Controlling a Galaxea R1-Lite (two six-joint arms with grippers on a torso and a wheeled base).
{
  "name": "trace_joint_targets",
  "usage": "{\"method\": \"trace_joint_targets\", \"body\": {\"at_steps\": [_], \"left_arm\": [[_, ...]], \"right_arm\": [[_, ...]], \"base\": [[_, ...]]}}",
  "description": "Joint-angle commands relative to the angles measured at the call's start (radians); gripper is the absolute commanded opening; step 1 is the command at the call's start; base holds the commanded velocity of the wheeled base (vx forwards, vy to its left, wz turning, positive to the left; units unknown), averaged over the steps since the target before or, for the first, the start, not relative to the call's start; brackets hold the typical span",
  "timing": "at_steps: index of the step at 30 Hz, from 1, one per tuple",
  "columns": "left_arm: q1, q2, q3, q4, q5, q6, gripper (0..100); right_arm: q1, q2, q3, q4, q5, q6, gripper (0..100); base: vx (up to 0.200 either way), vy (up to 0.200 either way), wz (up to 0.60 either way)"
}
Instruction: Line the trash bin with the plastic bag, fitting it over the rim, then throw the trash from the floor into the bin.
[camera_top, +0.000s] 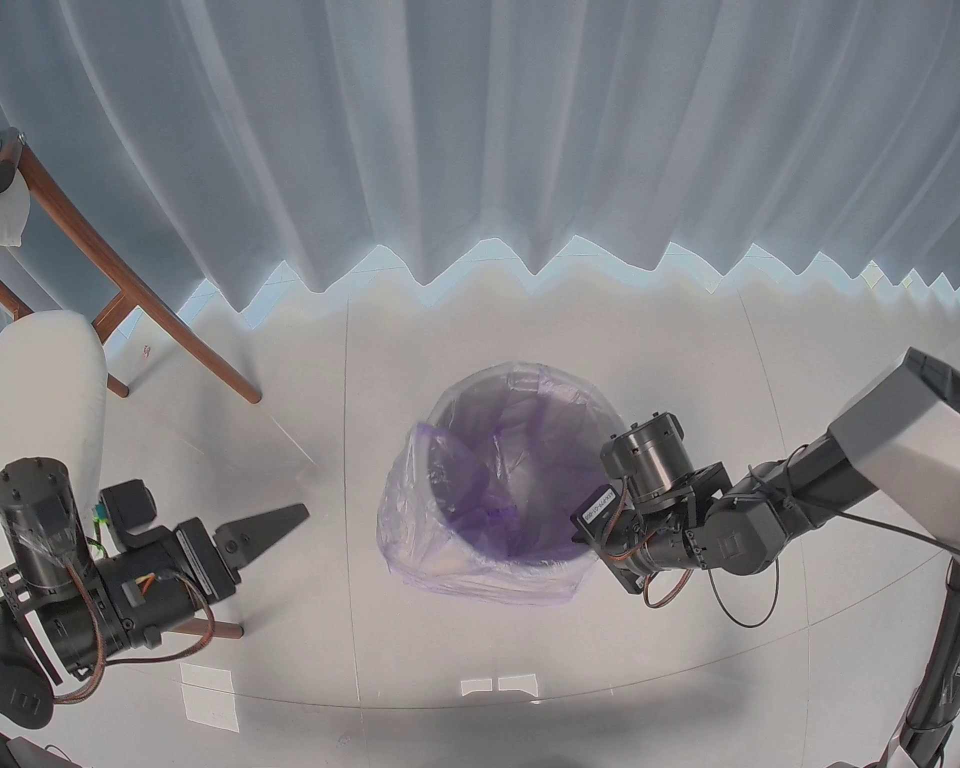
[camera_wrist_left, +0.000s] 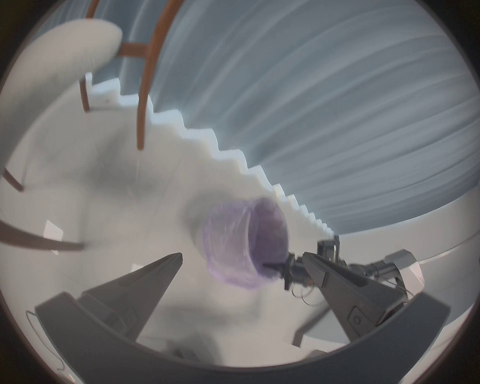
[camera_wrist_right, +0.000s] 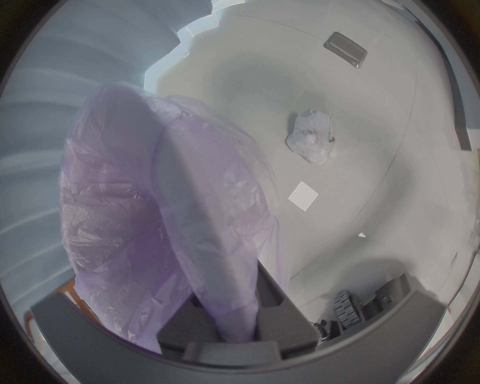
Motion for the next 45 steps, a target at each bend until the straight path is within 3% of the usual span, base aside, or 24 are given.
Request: {"method": "trace_joint_targets", "body": {"at_steps": [1, 3, 12, 15, 19, 28, 34, 45], "left_arm": [[-0.105, 0.087, 0.032, -0.052, -0.093, -0.187, 100], [-0.111, 0.115, 0.034, -0.106, -0.118, -0.244, 100], [-0.108, 0.317, 0.076, -0.451, -0.127, -0.261, 100], [-0.099, 0.431, 0.096, -0.615, -0.167, -0.261, 100], [-0.09, 0.59, 0.109, -0.785, -0.165, -0.25, 100], [-0.057, 0.642, 0.043, -0.772, -0.172, -0.295, 100], [-0.025, 0.648, -0.054, -0.772, -0.169, -0.403, 100], [-0.082, 0.661, -0.106, -0.772, -0.164, -0.42, 100]], "right_arm": [[0.004, -0.129, 0.005, 0.02, 0.027, 0.109, 0], [0.002, -0.152, 0.006, 0.022, 0.056, 0.142, 0], [0.004, -0.269, 0.008, 0.152, 0.229, 0.312, 0], [0.015, -0.286, 0.006, 0.174, 0.244, 0.343, 0], [0.015, -0.292, 0.008, 0.177, 0.248, 0.343, 0], [0.021, -0.309, 0.006, 0.192, 0.263, 0.343, 0], [0.03, -0.313, 0.011, 0.193, 0.263, 0.338, 0], [0.053, -0.316, 0.019, 0.192, 0.261, 0.335, 0]], "base": [[0.0, 0.0, 0.0], [0.0, 0.0, 0.0], [0.0, 0.0, 0.0], [0.0, 0.0, 0.0], [0.0, 0.0, 0.0], [0.0, 0.0, 0.0], [0.0, 0.0, 0.0], [0.0, 0.0, 0.0]]}}
